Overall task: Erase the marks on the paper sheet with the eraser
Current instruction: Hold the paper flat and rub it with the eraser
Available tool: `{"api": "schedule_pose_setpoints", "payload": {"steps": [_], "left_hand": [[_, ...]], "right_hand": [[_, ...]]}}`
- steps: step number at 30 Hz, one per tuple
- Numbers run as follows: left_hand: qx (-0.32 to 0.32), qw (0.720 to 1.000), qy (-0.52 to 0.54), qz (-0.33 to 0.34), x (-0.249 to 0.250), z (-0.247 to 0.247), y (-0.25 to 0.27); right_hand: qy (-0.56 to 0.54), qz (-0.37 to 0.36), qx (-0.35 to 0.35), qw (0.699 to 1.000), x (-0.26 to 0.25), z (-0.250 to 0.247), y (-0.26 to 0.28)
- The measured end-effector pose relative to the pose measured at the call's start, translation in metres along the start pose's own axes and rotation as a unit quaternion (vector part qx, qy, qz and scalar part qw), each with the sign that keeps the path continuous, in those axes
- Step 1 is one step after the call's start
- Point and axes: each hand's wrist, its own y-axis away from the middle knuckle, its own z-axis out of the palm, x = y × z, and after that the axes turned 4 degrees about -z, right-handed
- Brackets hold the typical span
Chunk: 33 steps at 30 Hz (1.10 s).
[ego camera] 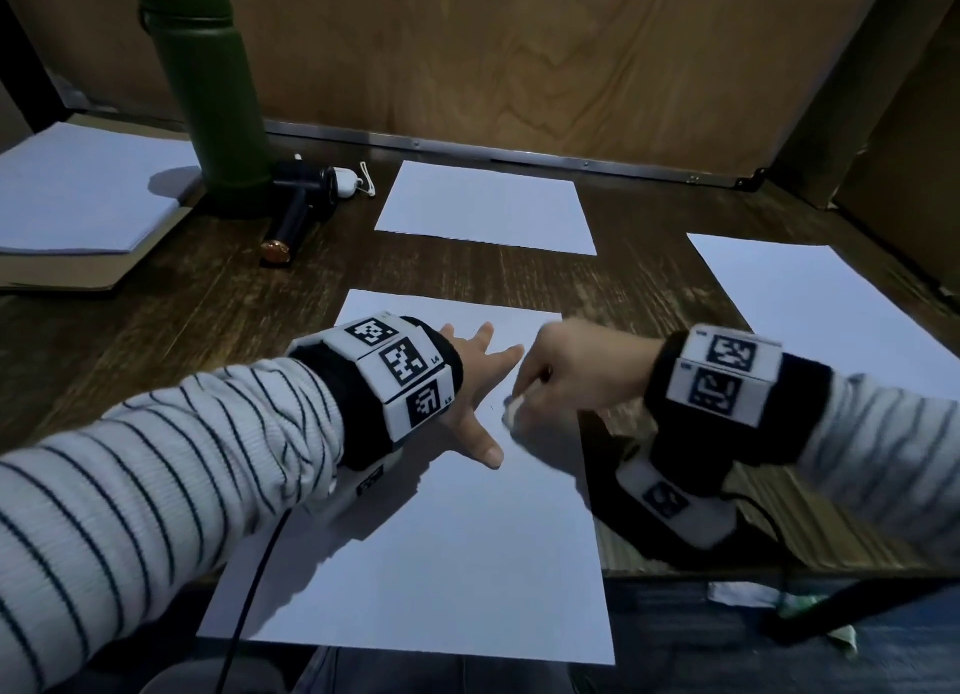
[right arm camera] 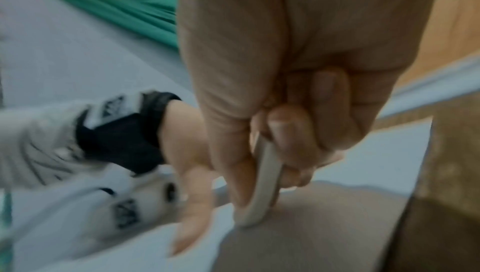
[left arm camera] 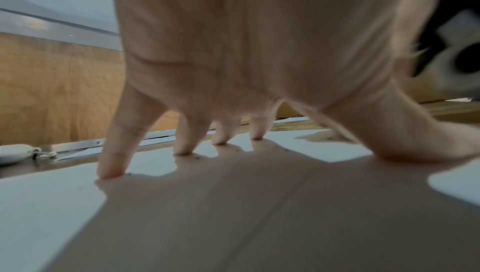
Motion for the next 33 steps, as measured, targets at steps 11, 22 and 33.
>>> {"api": "schedule_pose_setpoints", "payload": {"steps": [11, 22, 33], "left_hand": [[-0.001, 1.0, -0.005, -0.006, 0.0, 0.002, -0.001], [-0.004, 1.0, 0.001, -0.008, 0.001, 0.0, 0.003], [-0.015, 0.999, -0.011, -0.026, 0.004, -0.003, 0.006]], "right_hand": [[0.0, -0.016, 0.015, 1.0, -0.006, 0.006, 0.006], [-0.008, -0.014, -0.011, 1.0, -0.009, 0.009, 0.011], [-0.039, -0.016, -0.037, 0.998, -0.004, 0.014, 0.02]]}}
